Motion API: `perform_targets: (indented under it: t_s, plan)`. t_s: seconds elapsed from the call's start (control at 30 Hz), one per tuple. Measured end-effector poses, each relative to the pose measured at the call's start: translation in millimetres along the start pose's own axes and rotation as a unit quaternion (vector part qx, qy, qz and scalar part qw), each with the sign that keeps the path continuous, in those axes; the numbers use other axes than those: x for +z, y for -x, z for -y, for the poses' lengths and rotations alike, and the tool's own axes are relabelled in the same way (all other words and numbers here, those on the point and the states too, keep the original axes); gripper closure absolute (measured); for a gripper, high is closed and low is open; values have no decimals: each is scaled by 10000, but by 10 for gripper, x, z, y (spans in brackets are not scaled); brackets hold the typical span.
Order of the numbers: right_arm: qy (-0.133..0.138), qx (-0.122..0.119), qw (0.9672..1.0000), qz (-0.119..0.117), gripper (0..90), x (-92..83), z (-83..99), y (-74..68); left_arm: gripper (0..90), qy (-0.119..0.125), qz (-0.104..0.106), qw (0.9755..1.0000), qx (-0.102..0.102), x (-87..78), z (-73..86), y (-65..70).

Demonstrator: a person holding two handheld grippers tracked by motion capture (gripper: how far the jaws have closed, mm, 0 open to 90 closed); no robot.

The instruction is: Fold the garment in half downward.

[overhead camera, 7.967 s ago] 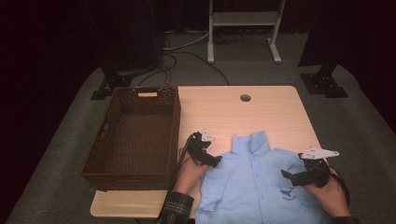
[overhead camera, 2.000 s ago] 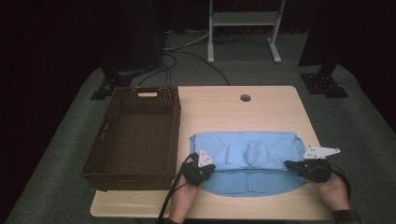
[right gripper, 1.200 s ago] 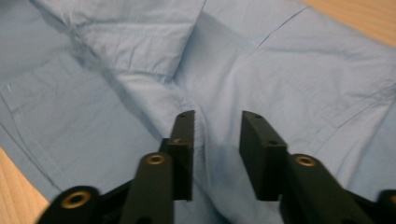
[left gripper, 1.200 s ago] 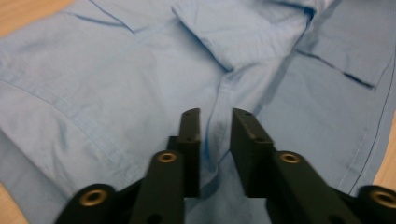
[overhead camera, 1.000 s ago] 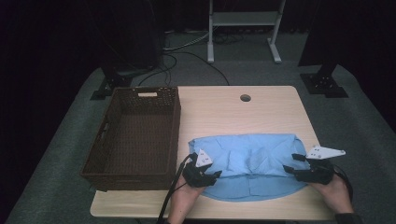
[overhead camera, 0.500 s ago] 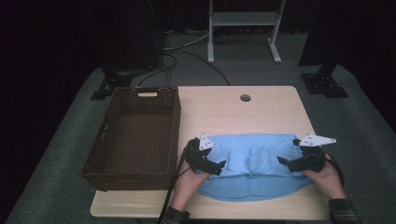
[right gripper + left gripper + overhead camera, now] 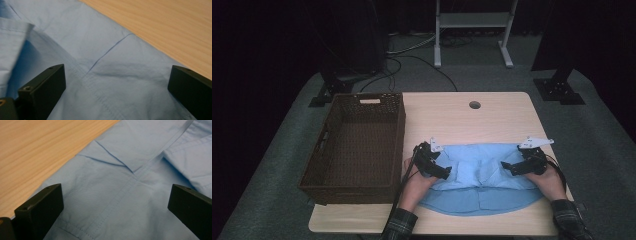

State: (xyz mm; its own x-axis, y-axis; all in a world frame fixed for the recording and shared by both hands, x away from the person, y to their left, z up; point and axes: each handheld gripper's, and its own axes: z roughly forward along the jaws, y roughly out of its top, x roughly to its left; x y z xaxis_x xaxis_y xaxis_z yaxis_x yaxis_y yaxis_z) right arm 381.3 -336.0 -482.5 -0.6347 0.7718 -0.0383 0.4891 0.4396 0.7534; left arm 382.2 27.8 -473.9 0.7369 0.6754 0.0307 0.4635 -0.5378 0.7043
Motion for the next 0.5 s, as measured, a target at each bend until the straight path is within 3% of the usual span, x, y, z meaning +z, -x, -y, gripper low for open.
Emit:
perform_targets:
  t_s: [0.13, 0.5]
  plan:
    - [-118, -2, 9999, -17, 6, 38, 7, 1, 0, -106, 29, 9999, 6, 46, 25, -14]
    - [-281, 160, 9994, -147, 7, 39, 26, 9, 0, 134, 69, 9999, 34, 58, 91, -27]
